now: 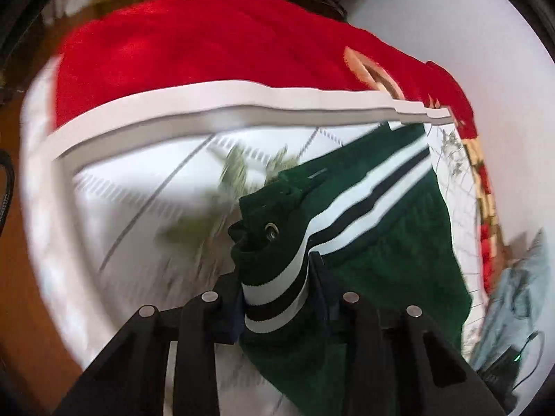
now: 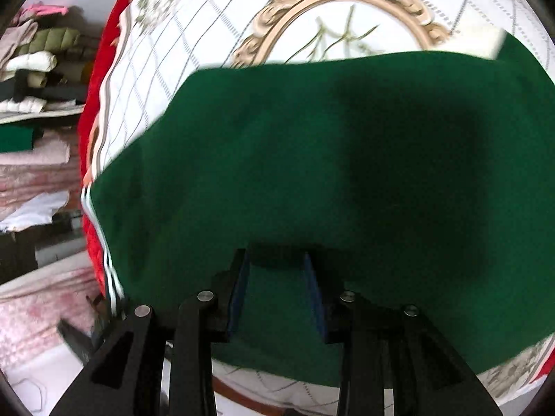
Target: Fold large clothes
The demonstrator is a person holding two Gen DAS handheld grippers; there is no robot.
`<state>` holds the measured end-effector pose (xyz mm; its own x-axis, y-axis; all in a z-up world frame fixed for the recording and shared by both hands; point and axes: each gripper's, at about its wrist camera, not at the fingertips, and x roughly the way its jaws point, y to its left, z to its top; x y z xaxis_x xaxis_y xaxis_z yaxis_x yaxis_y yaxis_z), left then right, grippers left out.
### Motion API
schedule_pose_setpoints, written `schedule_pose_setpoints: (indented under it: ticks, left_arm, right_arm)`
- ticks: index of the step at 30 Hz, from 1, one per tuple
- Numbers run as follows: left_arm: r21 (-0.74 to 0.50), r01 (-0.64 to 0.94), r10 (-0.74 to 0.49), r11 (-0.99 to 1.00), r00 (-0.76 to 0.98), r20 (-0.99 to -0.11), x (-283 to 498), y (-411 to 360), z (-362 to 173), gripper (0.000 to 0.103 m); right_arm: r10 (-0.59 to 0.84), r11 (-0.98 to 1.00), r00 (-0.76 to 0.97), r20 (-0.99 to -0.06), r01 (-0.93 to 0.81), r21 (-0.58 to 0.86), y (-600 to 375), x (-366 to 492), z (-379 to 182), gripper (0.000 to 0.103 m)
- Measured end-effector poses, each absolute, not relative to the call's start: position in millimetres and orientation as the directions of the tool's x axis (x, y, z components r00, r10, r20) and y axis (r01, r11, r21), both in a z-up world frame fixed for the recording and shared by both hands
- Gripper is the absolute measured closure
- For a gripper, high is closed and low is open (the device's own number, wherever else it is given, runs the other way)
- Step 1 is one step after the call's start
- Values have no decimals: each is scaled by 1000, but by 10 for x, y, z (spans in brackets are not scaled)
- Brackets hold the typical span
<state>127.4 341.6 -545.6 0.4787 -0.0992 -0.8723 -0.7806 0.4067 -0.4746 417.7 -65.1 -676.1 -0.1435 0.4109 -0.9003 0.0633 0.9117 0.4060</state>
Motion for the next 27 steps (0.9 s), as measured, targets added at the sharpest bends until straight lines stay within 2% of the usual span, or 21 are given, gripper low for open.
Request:
schedule_pose_setpoints:
  ticks: [2,3,5,6,9,10,11,13,14,15,16,17,22,27]
  left_arm:
    - [-549,-763,-184,342,518,-835,1250,3545,-5591,54]
    - [-576,-753,-210,318,536,-817,1235,3591,-5643,51]
    - [-644,-706,-237,296,598,-765,1211,3602,-5723,36]
    - [-657,-692,-238,299,613,-753,1202,3597,-5743,34]
    - [-648,-681,-209,341,618,-758,1293,3514,-5737,23]
    - [-645,-676,-194,357,621,-759,1370,3472,-5708,11]
    - [-626,-684,-172,375,612,-772,1501,3444,-5721,7]
    - [-561,-714,-107,419,575,-811,1694,3366,-5695,7]
    - [-530,-728,-56,435,566,-823,1757,3320,-5662,10]
    - [-506,-739,-18,445,558,-830,1761,3291,-5625,19]
    - [-478,-752,22,454,545,-838,1804,3272,-5571,51]
    - [-481,-750,26,453,551,-834,1808,3287,-5541,71]
    - [-476,-753,95,454,573,-814,1731,3382,-5126,79]
    - [-463,-773,183,434,579,-794,1276,3670,-4781,80]
  right_arm:
    - [417,909,-146,-897,62,413,-628,4129,-6758,68]
    - [421,907,-145,-895,65,416,-634,4101,-6754,68]
    - [442,897,-143,-885,87,434,-687,4044,-6764,68]
    - [450,893,-144,-881,97,440,-706,4033,-6774,68]
    - [476,878,-149,-867,133,459,-809,3978,-6834,68]
    - [482,875,-150,-863,140,464,-827,3972,-6854,68]
    - [487,872,-150,-860,143,468,-828,3972,-6874,68]
    - [483,875,-158,-861,130,467,-822,3978,-6921,68]
    - [479,877,-160,-863,124,464,-805,3985,-6944,68]
    - [477,878,-159,-864,120,463,-768,4003,-6969,68]
    - [473,881,-159,-866,112,460,-746,4020,-6984,68]
    - [470,882,-160,-868,109,458,-732,4033,-6986,68]
    - [484,875,-162,-860,93,474,-616,4107,-6906,68]
    - [505,862,-167,-847,52,503,-410,4141,-6785,68]
